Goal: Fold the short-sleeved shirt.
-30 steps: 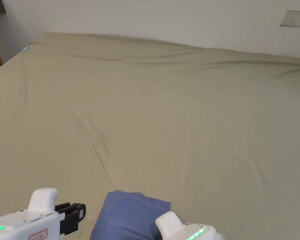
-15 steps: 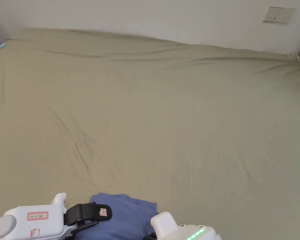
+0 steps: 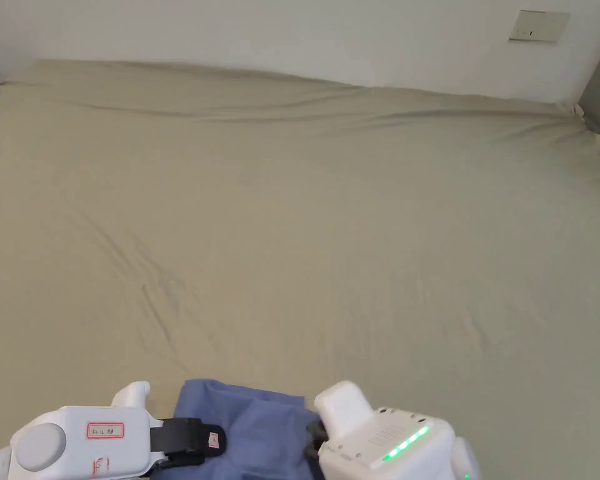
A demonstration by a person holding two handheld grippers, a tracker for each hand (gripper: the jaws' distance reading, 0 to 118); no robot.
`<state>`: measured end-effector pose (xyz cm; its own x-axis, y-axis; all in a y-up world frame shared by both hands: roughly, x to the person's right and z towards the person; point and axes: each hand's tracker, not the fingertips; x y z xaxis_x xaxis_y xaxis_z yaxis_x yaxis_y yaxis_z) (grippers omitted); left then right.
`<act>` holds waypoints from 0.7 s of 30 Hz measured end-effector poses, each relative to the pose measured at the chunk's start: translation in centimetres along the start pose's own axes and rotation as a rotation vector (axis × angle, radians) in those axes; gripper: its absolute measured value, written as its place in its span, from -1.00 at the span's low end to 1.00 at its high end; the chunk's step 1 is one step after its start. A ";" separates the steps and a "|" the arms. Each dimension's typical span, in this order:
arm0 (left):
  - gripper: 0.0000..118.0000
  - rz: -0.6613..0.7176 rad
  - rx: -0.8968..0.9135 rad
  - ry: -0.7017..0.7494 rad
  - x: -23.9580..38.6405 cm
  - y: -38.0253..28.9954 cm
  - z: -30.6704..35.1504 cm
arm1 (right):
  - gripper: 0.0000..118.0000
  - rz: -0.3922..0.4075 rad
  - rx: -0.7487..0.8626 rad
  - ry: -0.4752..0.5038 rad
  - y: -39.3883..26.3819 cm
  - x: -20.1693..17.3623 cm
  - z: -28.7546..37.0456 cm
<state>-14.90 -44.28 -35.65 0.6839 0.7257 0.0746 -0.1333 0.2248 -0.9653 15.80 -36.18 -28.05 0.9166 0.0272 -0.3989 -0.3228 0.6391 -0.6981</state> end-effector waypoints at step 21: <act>-0.53 -0.334 0.175 0.576 -1.1 -0.6 11.5 | -1.00 -0.009 0.469 -0.418 8.9 -3.0 11.8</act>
<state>-23.86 -37.77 -32.23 0.9743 0.1485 0.1694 0.0706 0.5128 -0.8556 12.92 -21.44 -26.04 0.9642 0.2578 -0.0614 -0.2635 0.9073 -0.3276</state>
